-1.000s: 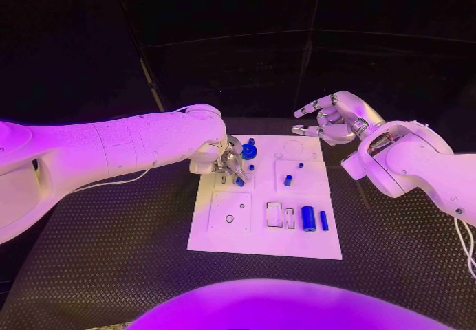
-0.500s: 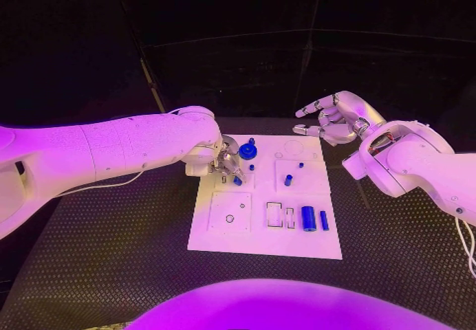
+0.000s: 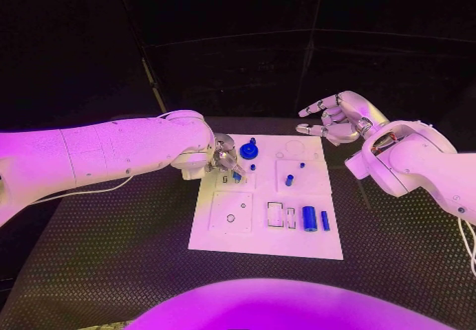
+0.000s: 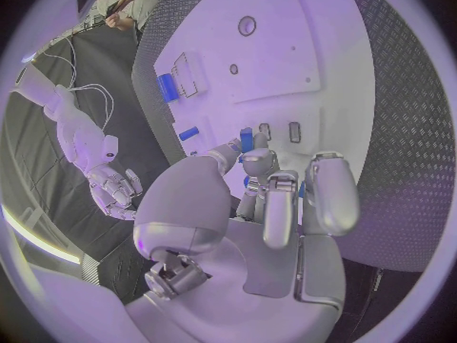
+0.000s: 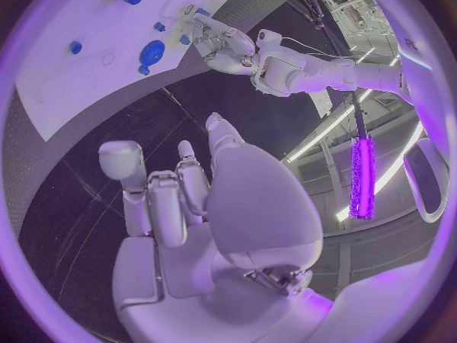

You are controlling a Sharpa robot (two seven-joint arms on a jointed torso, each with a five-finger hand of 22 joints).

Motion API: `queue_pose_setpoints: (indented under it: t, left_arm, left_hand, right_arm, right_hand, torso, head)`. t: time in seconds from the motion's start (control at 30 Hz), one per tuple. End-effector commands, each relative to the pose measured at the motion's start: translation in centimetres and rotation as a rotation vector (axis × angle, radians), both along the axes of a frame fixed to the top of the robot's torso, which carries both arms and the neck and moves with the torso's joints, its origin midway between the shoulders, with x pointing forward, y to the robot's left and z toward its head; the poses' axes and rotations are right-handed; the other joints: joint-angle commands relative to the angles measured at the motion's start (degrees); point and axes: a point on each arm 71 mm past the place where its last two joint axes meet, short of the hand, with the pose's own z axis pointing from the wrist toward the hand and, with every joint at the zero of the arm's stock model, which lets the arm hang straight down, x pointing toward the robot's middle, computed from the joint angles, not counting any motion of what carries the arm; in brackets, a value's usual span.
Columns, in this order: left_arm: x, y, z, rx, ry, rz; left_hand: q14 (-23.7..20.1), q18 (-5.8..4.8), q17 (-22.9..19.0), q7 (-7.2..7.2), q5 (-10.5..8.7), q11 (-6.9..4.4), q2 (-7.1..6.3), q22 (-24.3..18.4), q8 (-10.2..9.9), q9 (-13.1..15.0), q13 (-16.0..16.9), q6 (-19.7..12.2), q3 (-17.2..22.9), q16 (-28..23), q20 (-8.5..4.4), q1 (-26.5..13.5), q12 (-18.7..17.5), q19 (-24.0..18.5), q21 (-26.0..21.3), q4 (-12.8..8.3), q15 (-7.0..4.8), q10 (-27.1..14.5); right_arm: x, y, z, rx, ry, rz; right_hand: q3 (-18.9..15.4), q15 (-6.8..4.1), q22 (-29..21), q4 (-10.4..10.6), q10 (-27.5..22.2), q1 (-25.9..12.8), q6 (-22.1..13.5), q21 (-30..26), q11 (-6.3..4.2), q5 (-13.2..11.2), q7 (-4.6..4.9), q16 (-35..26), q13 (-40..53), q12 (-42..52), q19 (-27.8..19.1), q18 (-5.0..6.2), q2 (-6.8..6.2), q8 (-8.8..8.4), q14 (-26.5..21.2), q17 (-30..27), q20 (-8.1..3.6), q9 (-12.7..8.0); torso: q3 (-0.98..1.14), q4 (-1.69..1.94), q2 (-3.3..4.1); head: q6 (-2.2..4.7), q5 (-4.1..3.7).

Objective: Assemble the parts on the task board

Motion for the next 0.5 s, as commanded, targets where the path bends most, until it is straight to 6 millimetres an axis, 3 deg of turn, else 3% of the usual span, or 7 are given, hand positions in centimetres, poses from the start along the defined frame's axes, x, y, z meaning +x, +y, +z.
queue_pose_setpoints:
  t: [0.03,0.5]
  left_arm:
    - [0.33,0.05,0.37,-0.004,-0.09,0.022]
    - [0.67,-0.05,-0.49,0.029,-0.087,0.022]
  left_hand:
    - [5.9,-0.06,14.9,-0.4,0.17,-0.12,-0.16,0.1,0.4,0.2,0.1,-0.2,9.8,0.2,-0.19,-0.3,0.4,0.2,0.1,-9.3,-0.17,0.5]
    - [5.9,-0.1,14.8,-0.41,0.14,-0.12,-0.38,0.3,0.7,0.5,0.1,-0.2,10.7,0.2,-0.23,-0.8,0.5,0.2,0.1,-9.1,-0.19,0.7]
  right_arm:
    - [0.01,0.16,0.12,0.006,0.0,0.008]
    - [0.09,0.33,0.06,0.006,0.002,0.011]
  right_hand:
    - [-0.2,-0.55,-0.1,0.2,-0.2,-0.5,-0.4,-0.4,-0.05,0.2,-0.13,-0.4,0.0,-0.3,-0.4,0.89,-0.04,0.13,4.3,8.5,-0.01,-0.1]
    - [-0.4,-0.55,0.0,0.3,-0.2,-0.6,-0.4,-0.4,-0.05,0.3,-0.14,-0.4,0.0,-0.2,-0.4,0.88,0.02,0.19,4.3,8.5,-0.01,-0.1]
  torso:
    - [-0.03,-0.16,0.03]
    - [-0.05,-0.11,0.08]
  head:
    - [-0.01,0.04]
    - [-0.23,-0.01]
